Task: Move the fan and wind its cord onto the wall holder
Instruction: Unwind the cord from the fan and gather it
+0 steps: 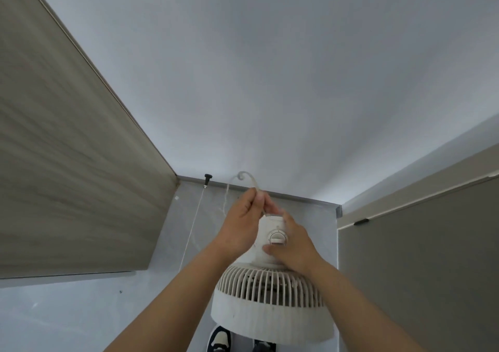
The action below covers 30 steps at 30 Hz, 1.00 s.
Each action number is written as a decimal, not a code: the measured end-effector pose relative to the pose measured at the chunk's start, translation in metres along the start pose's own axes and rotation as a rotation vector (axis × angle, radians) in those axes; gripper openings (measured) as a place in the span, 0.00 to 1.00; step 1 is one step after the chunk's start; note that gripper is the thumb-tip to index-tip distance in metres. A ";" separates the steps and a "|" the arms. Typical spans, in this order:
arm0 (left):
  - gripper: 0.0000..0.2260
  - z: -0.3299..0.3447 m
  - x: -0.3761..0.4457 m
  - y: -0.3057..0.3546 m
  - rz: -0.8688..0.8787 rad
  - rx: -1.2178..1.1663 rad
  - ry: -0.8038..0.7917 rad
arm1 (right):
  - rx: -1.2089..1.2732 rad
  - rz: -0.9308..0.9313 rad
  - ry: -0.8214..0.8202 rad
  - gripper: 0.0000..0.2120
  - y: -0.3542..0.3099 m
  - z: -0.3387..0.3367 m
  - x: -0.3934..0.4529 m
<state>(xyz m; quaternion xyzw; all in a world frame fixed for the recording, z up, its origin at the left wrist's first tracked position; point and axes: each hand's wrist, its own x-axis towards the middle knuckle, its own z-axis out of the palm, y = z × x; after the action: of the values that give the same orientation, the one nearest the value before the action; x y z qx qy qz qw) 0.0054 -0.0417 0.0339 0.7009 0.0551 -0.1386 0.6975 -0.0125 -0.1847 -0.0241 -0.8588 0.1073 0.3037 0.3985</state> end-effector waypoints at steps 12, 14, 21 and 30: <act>0.11 0.016 -0.035 -0.005 0.139 0.637 -0.313 | 0.674 0.179 0.025 0.17 -0.092 -0.081 -0.019; 0.11 0.015 -0.036 -0.006 0.170 0.709 -0.326 | 0.860 0.168 0.006 0.10 -0.098 -0.085 -0.024; 0.13 0.009 -0.041 -0.016 0.283 0.898 -0.325 | 1.056 0.302 0.040 0.03 -0.095 -0.072 -0.039; 0.16 -0.001 -0.043 -0.008 -0.041 0.325 -0.247 | 1.036 0.087 0.063 0.13 -0.092 -0.067 -0.088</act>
<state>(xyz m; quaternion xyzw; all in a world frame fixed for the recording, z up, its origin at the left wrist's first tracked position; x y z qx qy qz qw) -0.0372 -0.0356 0.0382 0.7806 -0.0398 -0.2446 0.5738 -0.0143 -0.1792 0.1195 -0.5524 0.2910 0.2008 0.7549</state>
